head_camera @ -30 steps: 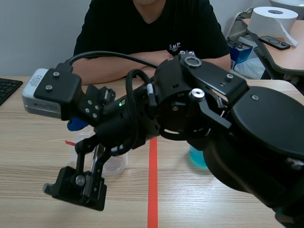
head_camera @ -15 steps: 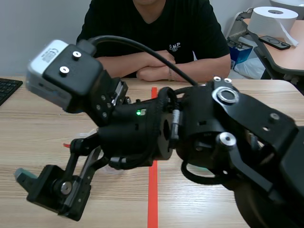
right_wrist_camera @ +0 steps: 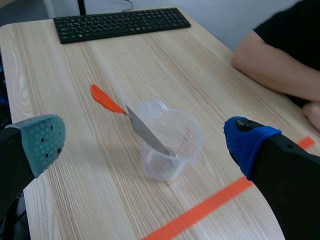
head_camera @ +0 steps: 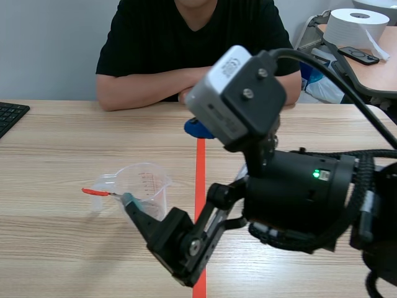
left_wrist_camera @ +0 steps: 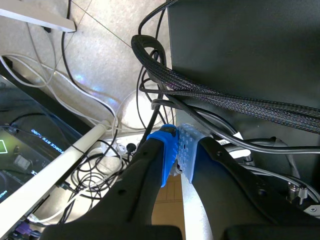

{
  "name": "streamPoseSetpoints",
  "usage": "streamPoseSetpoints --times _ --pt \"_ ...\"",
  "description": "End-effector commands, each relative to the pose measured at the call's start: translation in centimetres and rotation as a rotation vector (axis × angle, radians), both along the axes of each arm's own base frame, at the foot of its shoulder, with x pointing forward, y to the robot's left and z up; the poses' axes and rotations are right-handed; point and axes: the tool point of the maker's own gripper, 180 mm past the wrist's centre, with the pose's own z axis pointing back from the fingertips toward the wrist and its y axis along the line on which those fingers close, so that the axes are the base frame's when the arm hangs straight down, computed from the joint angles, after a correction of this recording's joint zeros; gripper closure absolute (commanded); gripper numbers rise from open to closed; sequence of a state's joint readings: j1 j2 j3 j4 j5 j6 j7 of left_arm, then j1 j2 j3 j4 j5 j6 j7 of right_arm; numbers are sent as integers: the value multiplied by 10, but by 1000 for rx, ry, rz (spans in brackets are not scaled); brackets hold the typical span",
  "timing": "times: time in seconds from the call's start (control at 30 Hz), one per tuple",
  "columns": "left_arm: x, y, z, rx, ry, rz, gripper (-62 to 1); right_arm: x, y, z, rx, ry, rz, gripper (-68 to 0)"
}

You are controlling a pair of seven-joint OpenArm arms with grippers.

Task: Do the redox reaction experiment.
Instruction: 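Return to the home posture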

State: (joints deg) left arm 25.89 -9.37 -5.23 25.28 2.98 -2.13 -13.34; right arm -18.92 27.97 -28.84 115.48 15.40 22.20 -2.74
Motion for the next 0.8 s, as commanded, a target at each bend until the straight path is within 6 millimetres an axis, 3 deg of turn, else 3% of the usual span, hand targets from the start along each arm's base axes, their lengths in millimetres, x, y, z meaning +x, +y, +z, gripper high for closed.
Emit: streamPoseSetpoints --times 0.0,0.27,0.53,0.77 --pt "0 -1 2 -3 -9 -2 -27 -2 -5 8 25 -9 -21 -679" --pt "0 -1 2 -3 -9 -2 -27 -16 -46 0 -2 58 -178 -679" --pt "0 -1 2 -3 -9 -2 -27 -40 -62 10 -38 69 -216 -679" --pt "0 -1 2 -3 -9 -2 -27 -43 -70 5 -67 77 -233 -679"
